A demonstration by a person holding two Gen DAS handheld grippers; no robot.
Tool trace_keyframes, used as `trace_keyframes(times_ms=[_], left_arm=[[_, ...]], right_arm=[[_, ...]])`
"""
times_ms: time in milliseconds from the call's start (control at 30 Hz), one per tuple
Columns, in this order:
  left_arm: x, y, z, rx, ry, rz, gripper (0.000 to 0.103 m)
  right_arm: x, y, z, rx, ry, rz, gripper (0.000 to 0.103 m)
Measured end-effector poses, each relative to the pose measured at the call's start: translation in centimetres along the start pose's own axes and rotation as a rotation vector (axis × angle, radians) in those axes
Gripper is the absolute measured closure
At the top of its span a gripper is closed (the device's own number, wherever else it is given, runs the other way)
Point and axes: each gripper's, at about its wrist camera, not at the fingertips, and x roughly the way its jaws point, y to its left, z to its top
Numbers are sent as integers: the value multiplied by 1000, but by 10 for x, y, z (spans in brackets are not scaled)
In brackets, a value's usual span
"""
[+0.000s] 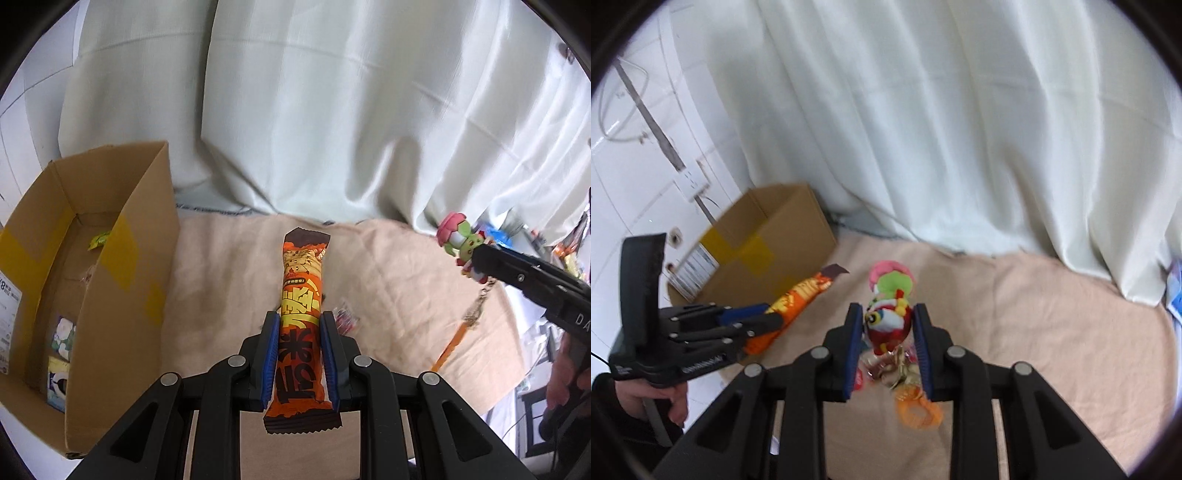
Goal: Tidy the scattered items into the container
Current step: 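Lift the keychain toy with right gripper while left gripper carries candy bar, then carry both items over the cardboard box and open both grippers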
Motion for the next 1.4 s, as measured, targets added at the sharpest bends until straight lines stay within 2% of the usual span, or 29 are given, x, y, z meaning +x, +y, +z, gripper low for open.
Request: trace_keyframes(times_ms=[133,467,600,767,900,1267,1400], left_arm=[[-2,-3,0,13,-2,1,80],[-1,-5,-1,23,8,18,80],[-1,-7,2,24,3,47,80],[1,-6,7,15,-10,150,80],[3,0,12,-11,-8,189,80],[-1,1,15,-5,-13,175,80],[-16,2,24,-1,-47,181,80]], right_arm=[[-3,5,7,-12,-22,3,72],[1,-4,-5,28,16,-27,72],[-3,-9,-6,38,14,-41,72],[-6,-15,-6,50,14,-75,72],[-7,-20,-7,66,20,-151,72],[-9,-28,-9,105,32,-202,72],[-13,-25,-3,106,15,-188,72]])
